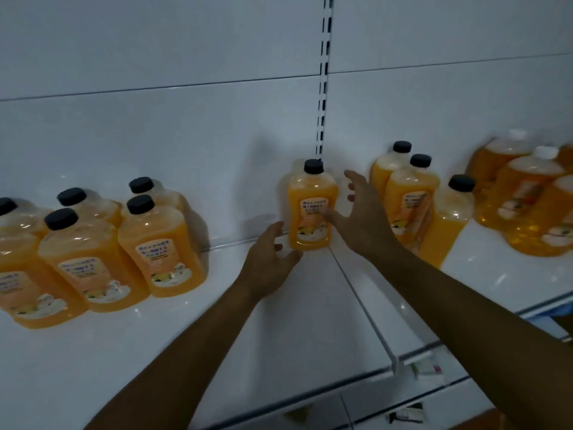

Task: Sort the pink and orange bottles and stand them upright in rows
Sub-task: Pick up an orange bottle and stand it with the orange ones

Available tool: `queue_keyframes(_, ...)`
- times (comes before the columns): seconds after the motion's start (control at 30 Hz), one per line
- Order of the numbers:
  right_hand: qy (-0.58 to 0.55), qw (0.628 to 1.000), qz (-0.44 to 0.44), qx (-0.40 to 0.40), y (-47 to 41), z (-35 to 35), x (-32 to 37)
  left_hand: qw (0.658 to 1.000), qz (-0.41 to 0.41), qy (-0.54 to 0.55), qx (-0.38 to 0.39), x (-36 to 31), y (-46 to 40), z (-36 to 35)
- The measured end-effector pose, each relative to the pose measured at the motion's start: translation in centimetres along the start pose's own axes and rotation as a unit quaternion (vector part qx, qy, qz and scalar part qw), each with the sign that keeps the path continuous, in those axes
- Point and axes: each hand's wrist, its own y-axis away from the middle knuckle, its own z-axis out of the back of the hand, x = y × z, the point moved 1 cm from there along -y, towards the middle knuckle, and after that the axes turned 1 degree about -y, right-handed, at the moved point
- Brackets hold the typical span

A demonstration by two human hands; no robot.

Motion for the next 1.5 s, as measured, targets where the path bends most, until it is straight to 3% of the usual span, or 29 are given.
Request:
queue_keyframes(0.13, -0.054, 0.994, -0.01, 0.099, -1.0, 0.2, -0.5, 0.999, -0.022, 0.037, 0.014, -0.7, -0.4, -1.1)
queue_keyframes(0.53, -0.149, 0.977, 0.05, 0.145, -1.7, -4.4, 2.3, 0.997, 0.02, 0.061, -0.039, -0.1, 2.8, 1.5)
queue_keyframes(0.77, -0.141, 0.974, 0.078, 0.16, -1.3, -9.4, 5.7, 0.99, 0.008, 0.065, -0.123, 1.0, 4.6, 5.2)
queue_keyframes(0.97, -0.116, 0.976, 0.112, 0.15, -1.1, -11.8, 7.1, 0.989, -0.01, -0.007, -0.148, 1.5, 5.4, 5.5)
queue_keyframes(1.13, -0.111, 0.978, 0.099, 0.145, -1.3, -12.8, 7.4, 0.99, -0.019, -0.066, -0.122, 1.8, 5.7, 5.2)
queue_keyframes(1.33, -0.095, 0.979, 0.061, 0.168, -0.7, -11.7, 6.6, 0.984, 0.006, -0.106, -0.145, 1.4, 6.5, 5.2)
queue_keyframes(1.5, -0.021, 0.98, 0.038, 0.195, -0.2, -7.6, 4.5, 0.984, 0.007, -0.172, -0.041, 0.9, 5.9, 4.1)
